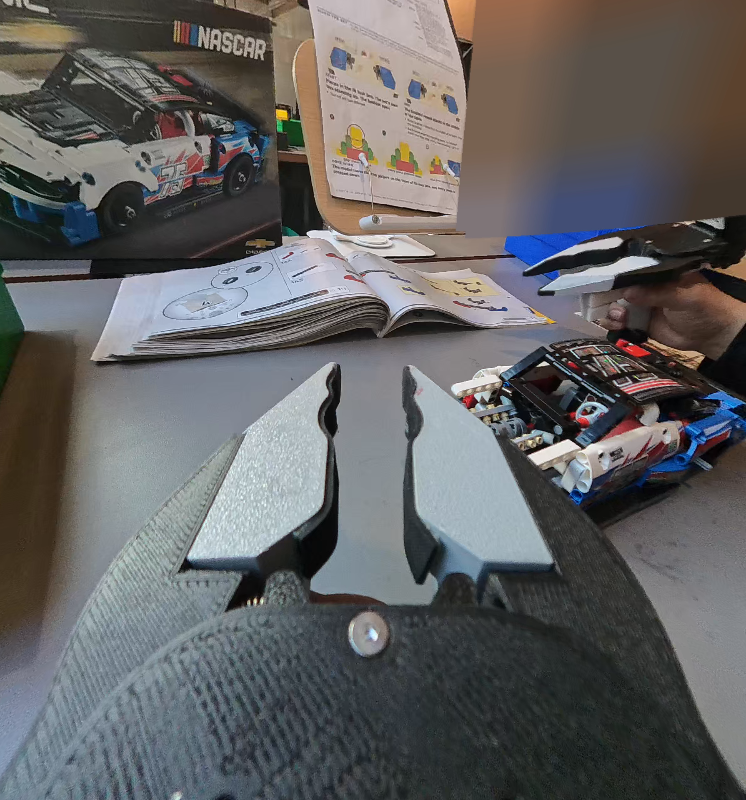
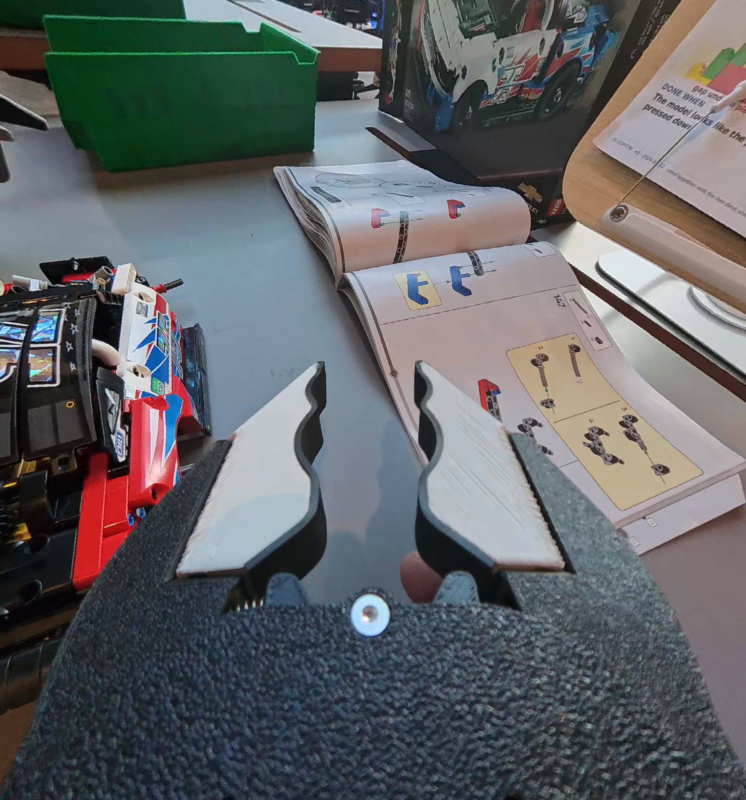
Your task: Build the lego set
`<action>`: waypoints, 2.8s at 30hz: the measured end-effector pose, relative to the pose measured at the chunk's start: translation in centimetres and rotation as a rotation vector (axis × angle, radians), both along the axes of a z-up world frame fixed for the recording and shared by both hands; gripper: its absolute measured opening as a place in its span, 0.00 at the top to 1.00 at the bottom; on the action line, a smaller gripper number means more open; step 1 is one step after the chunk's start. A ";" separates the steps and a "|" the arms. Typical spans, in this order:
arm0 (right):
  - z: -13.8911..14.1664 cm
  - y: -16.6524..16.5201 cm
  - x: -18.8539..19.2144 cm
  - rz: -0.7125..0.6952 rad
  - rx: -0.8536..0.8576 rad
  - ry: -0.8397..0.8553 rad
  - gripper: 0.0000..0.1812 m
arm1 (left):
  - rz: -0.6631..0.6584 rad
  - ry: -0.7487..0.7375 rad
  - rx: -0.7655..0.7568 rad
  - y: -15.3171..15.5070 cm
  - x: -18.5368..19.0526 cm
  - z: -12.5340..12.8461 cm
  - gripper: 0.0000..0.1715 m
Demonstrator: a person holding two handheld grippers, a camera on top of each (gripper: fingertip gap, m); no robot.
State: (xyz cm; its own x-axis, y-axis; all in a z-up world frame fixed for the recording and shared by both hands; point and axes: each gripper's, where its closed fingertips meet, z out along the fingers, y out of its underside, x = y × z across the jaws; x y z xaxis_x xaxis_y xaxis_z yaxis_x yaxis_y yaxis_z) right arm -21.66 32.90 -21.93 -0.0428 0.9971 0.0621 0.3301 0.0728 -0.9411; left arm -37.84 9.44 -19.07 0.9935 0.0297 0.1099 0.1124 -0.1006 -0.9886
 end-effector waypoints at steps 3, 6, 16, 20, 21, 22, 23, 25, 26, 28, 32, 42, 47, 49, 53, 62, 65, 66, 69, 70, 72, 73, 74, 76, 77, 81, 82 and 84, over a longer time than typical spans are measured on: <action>0.4 0.4 0.2 -0.004 -0.013 0.029 0.78 | 0.005 -0.082 -0.024 0.2 -0.8 -0.4 0.82; 1.2 0.7 0.7 -0.013 -0.021 0.068 0.78 | 0.088 -0.145 -0.057 -0.3 -3.2 -0.9 0.80; 1.3 -1.1 0.6 0.020 0.039 0.076 0.79 | 0.564 0.030 -0.346 -7.3 -18.4 1.1 0.63; 1.0 -2.0 0.5 0.044 0.068 0.062 0.79 | 0.471 -0.041 -0.464 -5.8 -18.3 -2.2 0.91; 1.1 -2.0 0.5 0.043 0.073 0.064 0.79 | 0.468 -0.071 -0.454 -5.5 -18.0 -2.5 0.97; 1.2 -2.0 0.5 0.041 0.075 0.070 0.79 | 0.499 -0.073 -0.445 -5.6 -18.1 -2.5 0.98; 1.3 -1.9 0.6 0.038 0.076 0.076 0.80 | 0.529 -0.059 -0.460 -5.9 -18.0 -2.5 0.99; 1.5 -1.7 0.7 0.030 0.072 0.086 0.80 | 0.537 -0.035 -0.488 -6.2 -17.0 -2.5 0.99; 1.6 -1.6 0.8 0.027 0.071 0.088 0.81 | 0.524 -0.029 -0.491 -6.3 -16.1 -2.5 0.99; 1.6 -1.4 0.9 0.021 0.069 0.093 0.81 | 0.516 -0.014 -0.494 -6.7 -14.1 -2.5 0.99; 1.4 -1.2 0.9 0.019 0.060 0.093 0.81 | 0.447 -0.049 -0.450 -7.0 -9.5 -2.6 0.96; 1.5 -0.5 1.1 -0.003 0.038 0.123 0.81 | 0.314 -0.113 -0.394 -9.3 -5.6 -1.0 0.77; 2.2 0.6 1.5 -0.042 -0.029 0.147 0.81 | 0.306 -0.119 -0.375 -10.6 -6.6 -1.4 0.68; 3.0 0.7 1.7 -0.040 -0.067 0.157 0.80 | 0.268 -0.134 -0.374 -10.6 -6.4 -1.9 0.67; 4.3 0.2 2.8 -0.031 -0.105 0.139 0.79 | 0.214 -0.107 -0.363 -10.4 -6.3 -2.1 0.65; 2.4 -0.3 6.4 -0.193 -0.050 0.046 0.78 | 0.213 -0.203 -0.271 -10.7 -9.9 0.4 0.69; 1.3 -1.1 7.0 -0.205 -0.032 -0.011 0.78 | 0.174 -0.223 -0.279 -10.1 -10.6 0.6 0.68; 1.1 -1.3 7.2 -0.210 -0.016 -0.023 0.78 | 0.168 -0.215 -0.274 -9.8 -10.9 0.7 0.69; 0.8 -1.2 7.5 -0.223 -0.020 -0.033 0.78 | 0.176 -0.187 -0.284 -9.2 -12.0 1.0 0.69; 0.8 -0.9 7.6 -0.231 -0.026 -0.030 0.78 | 0.182 -0.181 -0.285 -9.1 -12.4 1.2 0.69; 1.0 -0.3 8.0 -0.256 -0.020 -0.034 0.78 | 0.203 -0.157 -0.311 -8.9 -13.4 1.6 0.69; 1.4 0.0 8.1 -0.278 -0.004 -0.028 0.78 | 0.215 -0.123 -0.351 -8.9 -14.1 1.7 0.69; 1.8 0.4 8.2 -0.297 0.012 -0.017 0.80 | 0.246 -0.070 -0.403 -9.1 -15.2 1.7 0.69; 2.2 0.5 8.2 -0.300 0.012 0.003 0.80 | 0.291 0.040 -0.535 -9.4 -17.7 1.7 0.70; 2.2 0.3 8.1 -0.289 0.003 0.004 0.80 | 0.270 0.082 -0.595 -9.1 -18.5 1.8 0.71; 1.9 -0.3 7.5 -0.270 0.021 -0.008 0.80 | 0.153 0.212 -0.797 -5.6 -21.7 1.4 0.73; 2.0 -0.5 7.4 -0.264 0.027 -0.005 0.80 | 0.156 0.253 -0.842 -4.5 -23.2 1.0 0.74; 2.2 -0.9 7.2 -0.259 0.037 0.005 0.80 | 0.169 0.242 -0.951 -2.7 -25.9 -0.9 0.74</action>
State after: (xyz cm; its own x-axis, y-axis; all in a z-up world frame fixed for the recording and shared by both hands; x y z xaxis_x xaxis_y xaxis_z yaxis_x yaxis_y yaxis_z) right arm -14.48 31.97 -19.70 0.2141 0.9718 0.0987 0.3380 0.0212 -0.9409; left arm -63.69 6.75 -19.96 0.9607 0.1431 -0.2380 0.0041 -0.8642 -0.5032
